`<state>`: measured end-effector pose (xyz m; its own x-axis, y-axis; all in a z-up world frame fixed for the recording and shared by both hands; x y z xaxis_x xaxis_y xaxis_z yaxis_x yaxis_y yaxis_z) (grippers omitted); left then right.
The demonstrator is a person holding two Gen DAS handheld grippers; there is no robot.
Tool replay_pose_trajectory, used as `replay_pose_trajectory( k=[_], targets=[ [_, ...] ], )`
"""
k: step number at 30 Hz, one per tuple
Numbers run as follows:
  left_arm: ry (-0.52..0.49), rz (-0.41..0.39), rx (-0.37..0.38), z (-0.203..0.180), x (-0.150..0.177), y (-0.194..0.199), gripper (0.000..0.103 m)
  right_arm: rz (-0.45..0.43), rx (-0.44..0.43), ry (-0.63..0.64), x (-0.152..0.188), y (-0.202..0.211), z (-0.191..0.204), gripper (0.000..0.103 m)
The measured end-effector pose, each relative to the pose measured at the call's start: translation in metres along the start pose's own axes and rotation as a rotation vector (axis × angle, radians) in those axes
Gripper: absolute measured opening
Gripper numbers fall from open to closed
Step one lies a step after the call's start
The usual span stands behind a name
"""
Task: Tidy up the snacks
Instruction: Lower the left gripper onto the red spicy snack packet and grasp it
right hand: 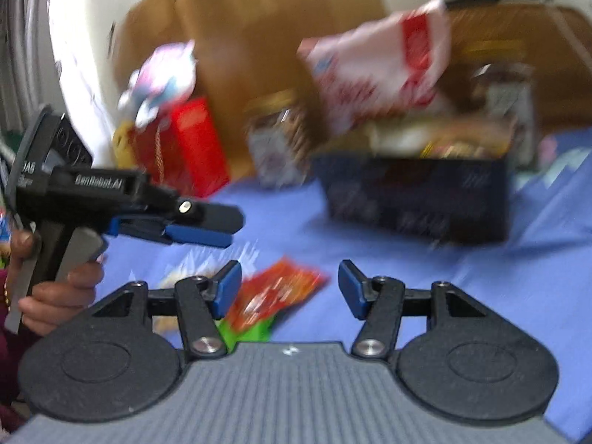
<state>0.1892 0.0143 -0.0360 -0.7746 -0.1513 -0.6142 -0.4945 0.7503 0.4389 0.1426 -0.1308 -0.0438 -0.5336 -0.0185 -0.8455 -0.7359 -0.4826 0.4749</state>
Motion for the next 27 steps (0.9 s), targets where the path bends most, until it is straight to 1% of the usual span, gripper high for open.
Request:
replay_pose_trajectory(
  k=[3, 5, 6, 7, 9, 11, 12, 13, 14, 15, 16, 17, 18, 20, 23, 27],
  targets=[
    [0.029, 0.013, 0.033, 0.006, 0.010, -0.003, 0.067, 0.073, -0.019, 0.005, 0.011, -0.010, 0.013, 0.061],
    [0.026, 0.022, 0.020, 0.010, 0.014, -0.007, 0.067, 0.118, -0.035, -0.035, 0.015, -0.017, 0.015, 0.061],
    [0.029, 0.023, 0.024, 0.011, 0.016, -0.009, 0.067, 0.138, -0.045, -0.064, 0.015, -0.021, 0.014, 0.060],
    [0.030, 0.017, 0.030, 0.012, 0.017, -0.009, 0.065, 0.155, -0.053, -0.094, 0.015, -0.023, 0.012, 0.060],
    [0.031, 0.009, 0.042, 0.013, 0.018, -0.008, 0.064, 0.176, -0.065, -0.143, 0.015, -0.028, 0.009, 0.059],
    [0.044, 0.010, 0.061, 0.012, 0.019, -0.007, 0.064, 0.179, -0.070, -0.171, 0.012, -0.031, 0.007, 0.051],
    [0.042, 0.008, 0.055, 0.012, 0.020, -0.005, 0.064, 0.183, -0.070, -0.178, 0.012, -0.032, 0.008, 0.045],
    [0.041, 0.006, 0.049, 0.013, 0.020, -0.003, 0.067, 0.178, -0.055, -0.176, 0.010, -0.034, 0.008, 0.036],
    [0.044, 0.002, 0.051, 0.012, 0.020, 0.000, 0.072, 0.164, -0.044, -0.164, 0.009, -0.030, 0.010, 0.032],
    [0.052, -0.001, 0.060, 0.011, 0.020, 0.003, 0.076, 0.147, -0.046, -0.150, 0.006, -0.029, 0.014, 0.027],
    [0.060, -0.010, 0.071, 0.011, 0.020, 0.007, 0.081, 0.126, -0.063, -0.139, 0.001, -0.024, 0.020, 0.023],
    [0.070, -0.020, 0.085, 0.010, 0.020, 0.012, 0.084, 0.109, -0.077, -0.124, -0.002, -0.021, 0.025, 0.022],
    [0.078, -0.027, 0.096, 0.009, 0.020, 0.016, 0.085, 0.094, -0.085, -0.097, -0.005, -0.017, 0.032, 0.022],
    [0.097, -0.040, 0.119, 0.008, 0.021, 0.026, 0.093, 0.063, -0.094, -0.043, -0.009, -0.010, 0.045, 0.022],
    [0.107, -0.055, 0.123, 0.008, 0.025, 0.038, 0.095, 0.043, -0.132, 0.024, -0.010, -0.006, 0.066, 0.022],
    [0.130, -0.088, 0.094, 0.014, 0.031, 0.054, 0.096, 0.031, -0.146, 0.083, -0.010, -0.013, 0.087, 0.024]
  ],
)
Point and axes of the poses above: each gripper's, at about its wrist camera, not at the fingertips, and y roughly against the way its jaws point, z to its left, x to its underside, the point moved 10 cm from there along -y, roughly the way its jaws point, and after that the axes turned 11 degrees about x, right-handed, at the moved point
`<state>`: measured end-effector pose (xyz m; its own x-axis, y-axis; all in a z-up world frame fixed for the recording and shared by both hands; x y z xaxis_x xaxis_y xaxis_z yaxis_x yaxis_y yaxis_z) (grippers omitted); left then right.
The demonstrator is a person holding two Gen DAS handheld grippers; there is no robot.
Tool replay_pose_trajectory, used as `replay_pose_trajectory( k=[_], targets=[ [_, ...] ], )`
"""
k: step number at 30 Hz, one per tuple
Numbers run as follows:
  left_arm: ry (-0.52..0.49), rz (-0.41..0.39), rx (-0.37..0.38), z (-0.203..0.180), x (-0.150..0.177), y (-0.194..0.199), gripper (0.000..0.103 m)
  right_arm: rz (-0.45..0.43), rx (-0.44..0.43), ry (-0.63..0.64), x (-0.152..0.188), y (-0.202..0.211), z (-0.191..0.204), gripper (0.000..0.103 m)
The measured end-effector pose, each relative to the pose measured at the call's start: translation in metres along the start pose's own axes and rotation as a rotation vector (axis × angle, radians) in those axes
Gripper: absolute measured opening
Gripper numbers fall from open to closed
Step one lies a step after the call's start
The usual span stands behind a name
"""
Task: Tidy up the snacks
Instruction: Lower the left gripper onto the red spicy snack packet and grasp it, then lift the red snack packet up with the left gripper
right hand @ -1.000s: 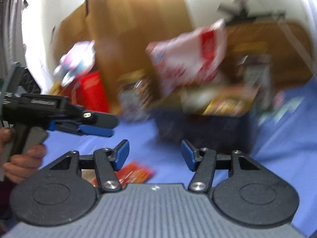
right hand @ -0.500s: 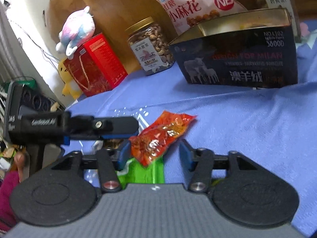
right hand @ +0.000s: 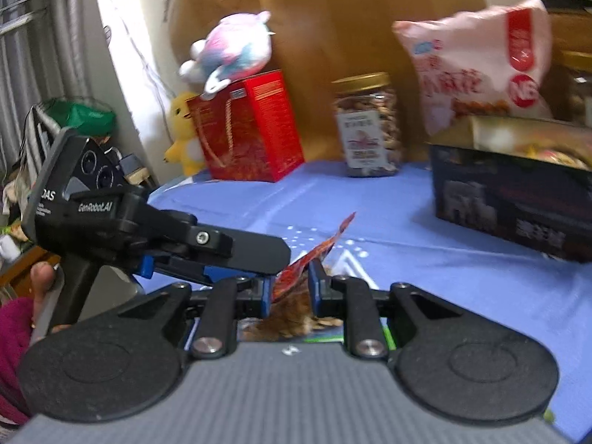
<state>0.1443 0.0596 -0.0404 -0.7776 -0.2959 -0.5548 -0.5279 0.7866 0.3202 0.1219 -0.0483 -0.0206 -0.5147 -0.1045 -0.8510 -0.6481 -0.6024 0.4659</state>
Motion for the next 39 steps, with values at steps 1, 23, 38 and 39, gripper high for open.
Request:
replay_pose_trajectory(
  k=[1, 23, 38, 39],
  targets=[
    [0.008, -0.007, -0.001, 0.002, 0.001, 0.004, 0.096, 0.001, -0.005, 0.007, 0.000, -0.002, 0.004, 0.024],
    [0.018, -0.060, 0.035, 0.004, 0.004, 0.026, 0.092, 0.054, 0.034, 0.128, 0.028, -0.014, 0.024, 0.026],
    [0.021, -0.063, -0.037, 0.025, 0.019, 0.046, 0.092, 0.083, 0.048, 0.146, 0.036, -0.023, 0.022, 0.052],
    [0.014, -0.054, -0.035, 0.023, 0.020, 0.043, 0.092, 0.084, 0.048, 0.148, 0.036, -0.024, 0.022, 0.052]
  ],
)
Point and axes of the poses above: each gripper's, at about its wrist camera, not at the fingertips, and y roughly against the way its jaws point, z to its left, x to its underside, the point moved 10 cm from there along -y, roughly the way its jaws point, and after that the axes turned 11 degrees about x, right-handed, at the moved point
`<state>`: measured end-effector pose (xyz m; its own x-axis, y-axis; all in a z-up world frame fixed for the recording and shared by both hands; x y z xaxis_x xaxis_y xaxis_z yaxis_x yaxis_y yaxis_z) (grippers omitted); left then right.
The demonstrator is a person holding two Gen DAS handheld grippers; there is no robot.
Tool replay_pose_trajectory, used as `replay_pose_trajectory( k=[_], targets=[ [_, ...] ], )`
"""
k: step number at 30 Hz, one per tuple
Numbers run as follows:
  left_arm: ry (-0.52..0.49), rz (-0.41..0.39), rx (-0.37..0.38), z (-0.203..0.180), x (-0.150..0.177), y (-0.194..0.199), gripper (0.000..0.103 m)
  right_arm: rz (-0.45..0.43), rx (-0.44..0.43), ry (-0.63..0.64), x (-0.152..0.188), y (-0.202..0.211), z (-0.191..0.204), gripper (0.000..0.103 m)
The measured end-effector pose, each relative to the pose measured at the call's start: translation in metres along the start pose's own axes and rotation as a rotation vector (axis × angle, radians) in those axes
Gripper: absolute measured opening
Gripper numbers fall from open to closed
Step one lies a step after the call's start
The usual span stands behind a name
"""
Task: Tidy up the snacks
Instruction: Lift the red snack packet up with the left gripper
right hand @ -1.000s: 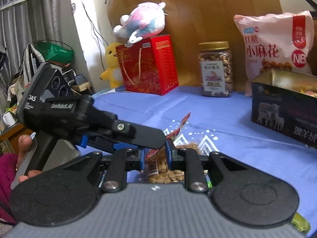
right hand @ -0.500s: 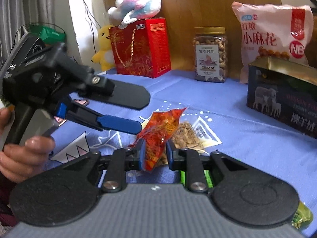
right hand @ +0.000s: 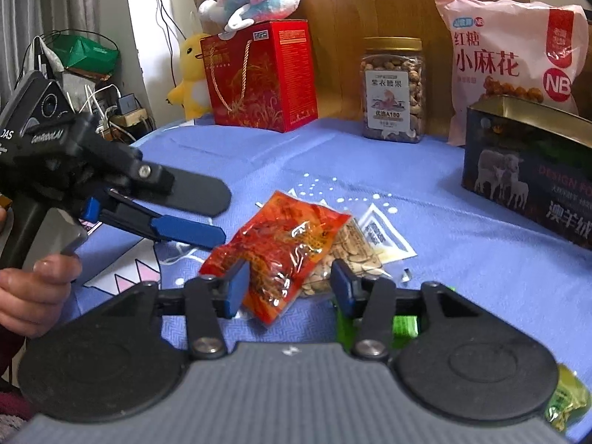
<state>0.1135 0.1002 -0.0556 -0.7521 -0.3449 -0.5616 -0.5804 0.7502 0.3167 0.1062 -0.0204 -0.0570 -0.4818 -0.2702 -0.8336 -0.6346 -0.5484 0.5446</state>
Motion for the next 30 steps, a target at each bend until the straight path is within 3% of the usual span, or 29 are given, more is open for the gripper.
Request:
replay_pose_trajectory(
  k=[5, 7, 9, 12, 16, 20, 22, 30],
  targets=[
    [-0.024, 0.021, -0.002, -0.003, 0.008, -0.007, 0.089, -0.021, 0.024, 0.076, 0.004, -0.002, 0.004, 0.053],
    [-0.037, 0.019, -0.029, -0.002, 0.009, -0.006, 0.079, -0.029, 0.032, 0.098, 0.005, -0.002, 0.006, 0.054],
    [-0.033, 0.018, -0.054, 0.001, 0.008, -0.003, 0.059, -0.030, 0.035, 0.101, 0.005, -0.002, 0.007, 0.054],
    [-0.043, 0.022, -0.091, 0.005, 0.011, 0.001, 0.049, -0.034, 0.038, 0.128, 0.007, 0.000, 0.011, 0.054],
    [-0.075, 0.013, -0.109, 0.002, 0.016, 0.006, 0.048, -0.048, 0.048, 0.198, 0.010, 0.001, 0.020, 0.050],
    [-0.073, -0.015, -0.069, -0.005, 0.017, 0.013, 0.049, -0.075, 0.045, 0.214, 0.009, 0.005, 0.023, 0.043],
    [-0.068, -0.026, -0.034, -0.012, 0.016, 0.017, 0.049, -0.084, 0.050, 0.210, 0.009, 0.007, 0.023, 0.041],
    [-0.094, -0.013, -0.046, -0.027, 0.012, 0.006, 0.049, -0.127, 0.079, 0.143, 0.004, 0.020, 0.014, 0.036]
  ],
)
Point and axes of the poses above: each gripper's, at about its wrist camera, not at the fingertips, and y roughly against the way its jaws point, z to its left, x to its underside, the point moved 10 cm from there along -y, roughly the way its jaws point, and after that the axes turned 11 degrees about x, right-handed, at the moved point
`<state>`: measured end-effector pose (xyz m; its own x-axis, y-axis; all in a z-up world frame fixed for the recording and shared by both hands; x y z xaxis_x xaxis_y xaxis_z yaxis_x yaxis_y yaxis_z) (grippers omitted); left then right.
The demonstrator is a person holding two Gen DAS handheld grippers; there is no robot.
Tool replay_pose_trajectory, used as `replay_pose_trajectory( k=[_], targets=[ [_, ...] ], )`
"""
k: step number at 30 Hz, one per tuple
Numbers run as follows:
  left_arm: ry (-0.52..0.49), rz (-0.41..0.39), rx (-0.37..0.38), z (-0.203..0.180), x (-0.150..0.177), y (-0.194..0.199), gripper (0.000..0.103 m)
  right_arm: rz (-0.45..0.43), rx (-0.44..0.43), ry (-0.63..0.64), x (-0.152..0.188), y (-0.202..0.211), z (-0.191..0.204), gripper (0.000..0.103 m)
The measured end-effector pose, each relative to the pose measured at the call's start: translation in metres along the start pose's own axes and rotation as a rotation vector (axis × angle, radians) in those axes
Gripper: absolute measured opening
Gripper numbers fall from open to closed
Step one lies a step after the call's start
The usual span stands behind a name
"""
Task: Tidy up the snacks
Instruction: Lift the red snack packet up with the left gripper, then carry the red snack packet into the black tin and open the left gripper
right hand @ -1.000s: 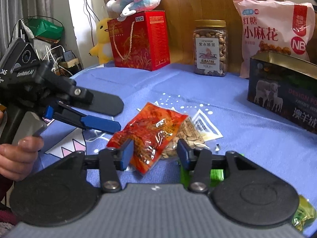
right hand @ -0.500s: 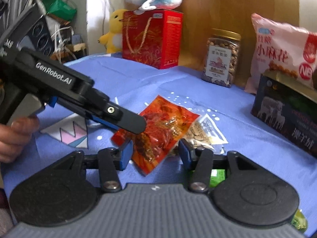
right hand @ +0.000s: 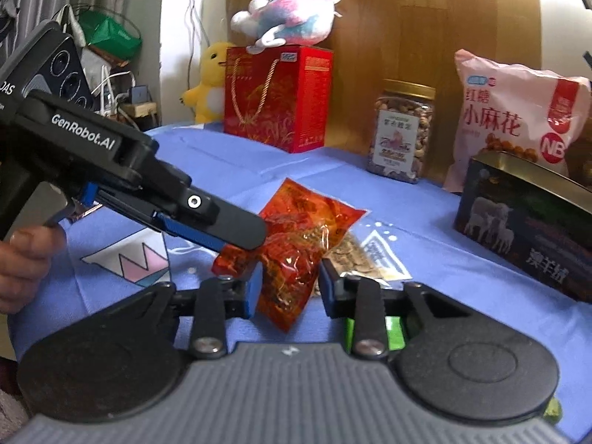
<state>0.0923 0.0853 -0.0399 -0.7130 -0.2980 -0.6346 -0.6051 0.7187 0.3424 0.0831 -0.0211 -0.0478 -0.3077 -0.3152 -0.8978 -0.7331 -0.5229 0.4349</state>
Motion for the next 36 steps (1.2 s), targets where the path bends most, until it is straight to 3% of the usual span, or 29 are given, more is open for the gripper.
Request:
replay_pose_trajectory(
  k=[22, 27, 36],
  targets=[
    [-0.061, 0.085, 0.003, -0.033, -0.012, -0.048, 0.049, -0.057, 0.079, -0.133, -0.002, 0.019, -0.050, 0.034],
    [-0.128, 0.110, 0.022, -0.052, -0.039, -0.073, 0.049, -0.091, 0.130, -0.142, -0.016, 0.021, -0.074, 0.034],
    [-0.297, 0.113, 0.041, -0.089, -0.113, -0.147, 0.050, -0.170, 0.257, -0.192, -0.058, 0.009, -0.157, 0.033]
  ],
)
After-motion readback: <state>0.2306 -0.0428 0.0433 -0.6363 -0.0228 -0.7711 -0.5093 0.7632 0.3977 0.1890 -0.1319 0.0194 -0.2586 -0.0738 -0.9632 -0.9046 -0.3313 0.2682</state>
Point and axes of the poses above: each gripper's, at about its wrist camera, not at the fingertips, and y roughly against the way its jaws point, z to its left, x to its underside, the point moved 10 cm from there along -y, roughly the way its jaws point, and after that the axes turned 11 degrees about x, right-handed, at the moved point
